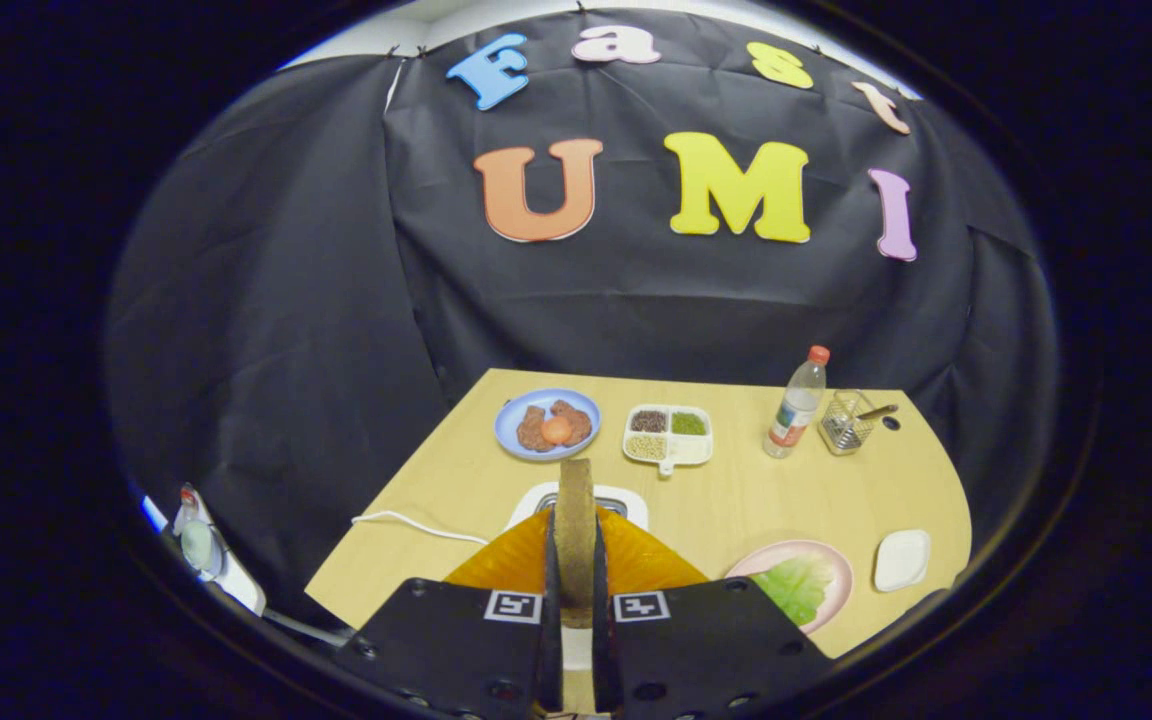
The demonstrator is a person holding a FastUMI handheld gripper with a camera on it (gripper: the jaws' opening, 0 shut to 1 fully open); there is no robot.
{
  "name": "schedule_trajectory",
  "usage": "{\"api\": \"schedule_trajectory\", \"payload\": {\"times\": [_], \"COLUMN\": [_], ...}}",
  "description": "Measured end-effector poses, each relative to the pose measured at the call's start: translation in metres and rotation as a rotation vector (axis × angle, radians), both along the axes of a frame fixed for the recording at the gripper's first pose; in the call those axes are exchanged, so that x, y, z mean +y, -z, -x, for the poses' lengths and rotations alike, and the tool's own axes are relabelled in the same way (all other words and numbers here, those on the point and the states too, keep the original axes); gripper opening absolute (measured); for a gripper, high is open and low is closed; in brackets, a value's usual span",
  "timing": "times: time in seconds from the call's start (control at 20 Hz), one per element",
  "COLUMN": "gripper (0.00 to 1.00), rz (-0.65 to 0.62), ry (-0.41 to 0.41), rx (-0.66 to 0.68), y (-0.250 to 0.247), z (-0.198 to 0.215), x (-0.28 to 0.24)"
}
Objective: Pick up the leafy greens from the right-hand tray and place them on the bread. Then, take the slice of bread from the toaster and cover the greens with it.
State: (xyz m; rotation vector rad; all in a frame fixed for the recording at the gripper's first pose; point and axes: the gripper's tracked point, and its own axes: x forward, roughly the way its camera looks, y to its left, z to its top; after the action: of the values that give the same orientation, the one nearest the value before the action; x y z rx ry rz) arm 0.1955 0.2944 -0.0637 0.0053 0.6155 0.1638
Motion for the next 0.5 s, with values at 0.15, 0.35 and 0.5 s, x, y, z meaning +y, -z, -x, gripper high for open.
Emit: {"api": "schedule_trajectory", "payload": {"times": [0.15, 0.35, 0.5], "gripper": [0.11, 0.11, 0.11], "rz": [0.006, 0.003, 0.012], "ry": [0.015, 0.038, 0.075], "rx": [-0.071, -0.056, -0.025], "y": [-0.024, -0.014, 0.013], "z": [0.012, 0.024, 0.022], "x": [-0.021, -0.059, -0.091]}}
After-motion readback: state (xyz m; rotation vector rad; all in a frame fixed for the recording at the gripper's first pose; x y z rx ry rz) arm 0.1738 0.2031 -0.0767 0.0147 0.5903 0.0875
